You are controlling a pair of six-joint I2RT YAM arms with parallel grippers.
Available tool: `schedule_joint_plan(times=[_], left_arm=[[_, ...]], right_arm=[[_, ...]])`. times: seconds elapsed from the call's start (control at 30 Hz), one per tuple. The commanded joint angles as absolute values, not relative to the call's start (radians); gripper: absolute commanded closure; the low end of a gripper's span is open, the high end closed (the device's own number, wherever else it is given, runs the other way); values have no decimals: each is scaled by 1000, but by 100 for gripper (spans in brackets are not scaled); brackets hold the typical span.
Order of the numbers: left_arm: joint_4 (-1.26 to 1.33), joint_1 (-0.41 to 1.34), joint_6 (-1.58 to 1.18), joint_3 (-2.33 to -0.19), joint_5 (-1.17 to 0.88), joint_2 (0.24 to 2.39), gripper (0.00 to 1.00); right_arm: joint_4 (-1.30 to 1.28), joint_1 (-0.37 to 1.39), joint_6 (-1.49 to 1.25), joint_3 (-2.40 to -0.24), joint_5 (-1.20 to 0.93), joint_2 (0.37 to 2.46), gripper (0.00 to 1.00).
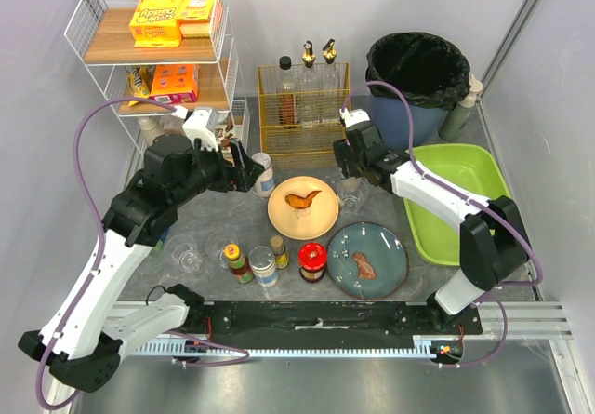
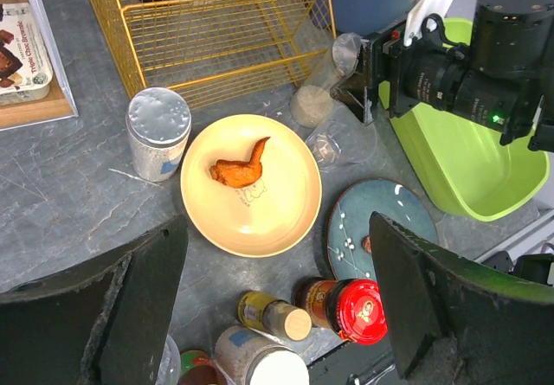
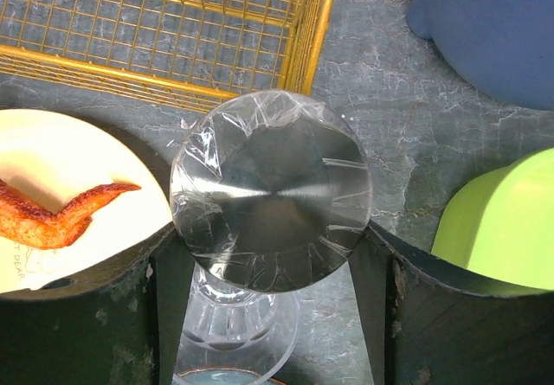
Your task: Clear the kitchen counter
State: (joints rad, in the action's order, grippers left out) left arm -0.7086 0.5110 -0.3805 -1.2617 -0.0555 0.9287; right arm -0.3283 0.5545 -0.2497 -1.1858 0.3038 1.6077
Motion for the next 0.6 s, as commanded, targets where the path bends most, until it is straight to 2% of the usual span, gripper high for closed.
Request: schedule_joint_plan(times=[0.0, 0.17, 0.33, 0.57], left_arm=[[-643, 508, -370, -1262, -31, 948, 9], [-620, 508, -365, -1255, -51, 963, 9], [-597, 509, -348, -1213, -55, 965, 9], [-558, 508, -333, -1174, -57, 953, 9]], right_arm=[[-253, 554, -216, -1178, 311, 1632, 24], [-253, 554, -224, -1183, 330, 1634, 20], [-249, 554, -206, -1192, 331, 1623, 28], [-255, 554, -172, -1230, 298, 1602, 67]])
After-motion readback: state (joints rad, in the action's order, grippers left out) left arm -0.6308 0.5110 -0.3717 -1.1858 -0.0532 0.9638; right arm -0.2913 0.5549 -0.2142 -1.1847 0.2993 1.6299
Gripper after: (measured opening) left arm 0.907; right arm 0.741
